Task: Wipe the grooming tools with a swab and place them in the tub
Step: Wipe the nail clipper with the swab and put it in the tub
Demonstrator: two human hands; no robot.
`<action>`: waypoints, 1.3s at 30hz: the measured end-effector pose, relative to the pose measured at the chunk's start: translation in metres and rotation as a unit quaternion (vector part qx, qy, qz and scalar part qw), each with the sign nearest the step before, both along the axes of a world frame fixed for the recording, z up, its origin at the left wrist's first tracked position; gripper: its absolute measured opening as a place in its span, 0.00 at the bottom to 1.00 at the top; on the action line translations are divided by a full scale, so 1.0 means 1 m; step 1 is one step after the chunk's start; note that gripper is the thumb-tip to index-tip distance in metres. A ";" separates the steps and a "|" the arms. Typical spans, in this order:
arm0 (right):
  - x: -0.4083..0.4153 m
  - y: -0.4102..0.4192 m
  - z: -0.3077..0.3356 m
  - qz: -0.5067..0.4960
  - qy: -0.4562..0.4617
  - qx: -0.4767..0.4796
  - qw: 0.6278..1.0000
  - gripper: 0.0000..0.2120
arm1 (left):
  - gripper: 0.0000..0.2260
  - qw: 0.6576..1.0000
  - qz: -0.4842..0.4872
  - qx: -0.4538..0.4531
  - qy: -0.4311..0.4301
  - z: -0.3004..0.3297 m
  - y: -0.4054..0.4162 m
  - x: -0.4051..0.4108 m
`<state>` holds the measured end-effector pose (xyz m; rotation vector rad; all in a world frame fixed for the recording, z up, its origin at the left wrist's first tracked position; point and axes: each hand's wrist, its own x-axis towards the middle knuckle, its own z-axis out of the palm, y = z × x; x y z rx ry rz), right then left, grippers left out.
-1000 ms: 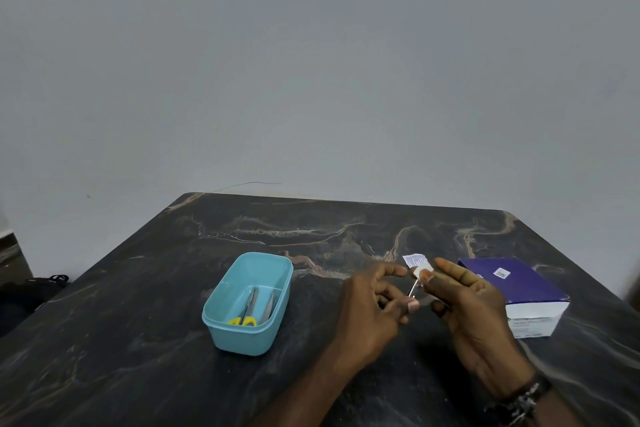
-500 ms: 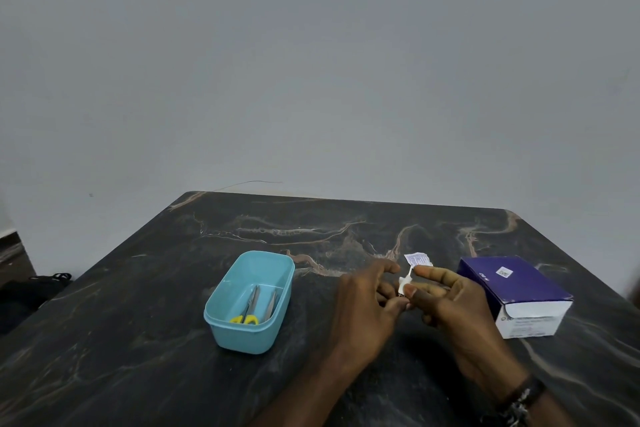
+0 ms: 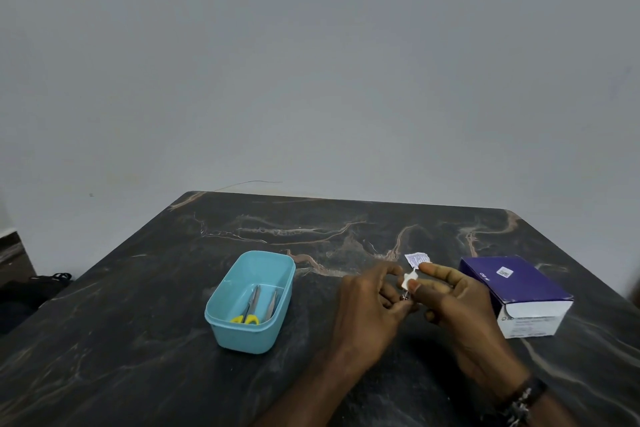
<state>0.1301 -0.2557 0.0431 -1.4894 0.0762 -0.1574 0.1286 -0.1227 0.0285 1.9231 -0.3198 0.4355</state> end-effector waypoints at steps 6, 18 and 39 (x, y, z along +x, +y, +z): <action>-0.003 0.003 0.002 0.020 0.012 -0.014 1.000 0.19 | 0.18 1.000 0.004 -0.006 -0.008 0.002 0.003 -0.002; 0.003 -0.003 0.002 -0.031 0.006 0.036 0.999 0.17 | 0.17 1.000 -0.023 -0.006 0.003 0.001 -0.002 -0.003; 0.001 -0.004 0.005 0.064 0.070 0.116 0.989 0.18 | 0.09 0.967 -0.033 -0.237 0.090 0.008 0.003 0.003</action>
